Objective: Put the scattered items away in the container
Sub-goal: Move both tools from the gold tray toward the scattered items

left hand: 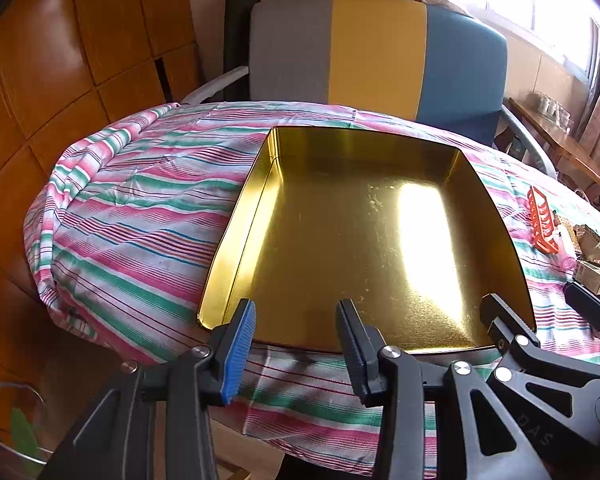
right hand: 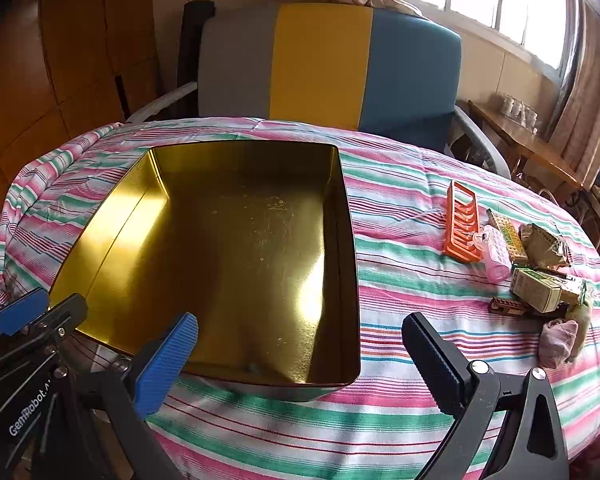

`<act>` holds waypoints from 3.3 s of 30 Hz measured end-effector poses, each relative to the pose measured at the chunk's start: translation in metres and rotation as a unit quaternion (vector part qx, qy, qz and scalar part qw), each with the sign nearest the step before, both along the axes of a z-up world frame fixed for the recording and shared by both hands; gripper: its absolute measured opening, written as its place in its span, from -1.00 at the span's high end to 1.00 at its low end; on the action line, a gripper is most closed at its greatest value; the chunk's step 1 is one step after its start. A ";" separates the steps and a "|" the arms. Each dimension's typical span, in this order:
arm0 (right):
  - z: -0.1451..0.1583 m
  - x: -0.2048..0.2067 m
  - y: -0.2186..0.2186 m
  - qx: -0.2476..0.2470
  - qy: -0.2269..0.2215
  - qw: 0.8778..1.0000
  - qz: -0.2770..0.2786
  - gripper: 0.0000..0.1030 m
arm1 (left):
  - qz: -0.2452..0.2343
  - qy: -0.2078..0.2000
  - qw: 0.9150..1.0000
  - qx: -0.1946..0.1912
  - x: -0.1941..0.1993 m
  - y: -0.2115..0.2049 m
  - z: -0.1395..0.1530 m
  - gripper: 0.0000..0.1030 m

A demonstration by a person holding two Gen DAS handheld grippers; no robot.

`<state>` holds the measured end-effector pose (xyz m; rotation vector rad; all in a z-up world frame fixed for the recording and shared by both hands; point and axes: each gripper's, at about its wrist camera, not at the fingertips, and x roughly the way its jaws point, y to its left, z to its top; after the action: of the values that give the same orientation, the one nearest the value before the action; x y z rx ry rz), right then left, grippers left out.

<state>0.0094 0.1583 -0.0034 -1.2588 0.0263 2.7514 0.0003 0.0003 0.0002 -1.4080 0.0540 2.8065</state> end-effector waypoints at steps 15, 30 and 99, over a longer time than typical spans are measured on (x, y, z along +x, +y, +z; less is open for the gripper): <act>0.001 0.002 0.003 0.002 0.007 1.000 -0.001 -1.00 | 0.001 0.003 1.000 -0.029 0.002 0.013 -0.009 0.16; 0.006 0.006 0.013 -0.005 0.012 1.000 -0.014 -1.00 | -0.020 0.002 0.999 -0.031 0.006 0.021 -0.008 0.16; -0.045 -0.023 0.274 -0.285 -0.120 0.951 0.026 -1.00 | -0.247 -0.039 0.963 0.096 0.015 0.113 -0.012 0.04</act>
<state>-0.0135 0.4322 -0.0489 -1.7302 0.8276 2.7020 0.0151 0.1128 -0.0121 -1.2488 0.1120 2.2837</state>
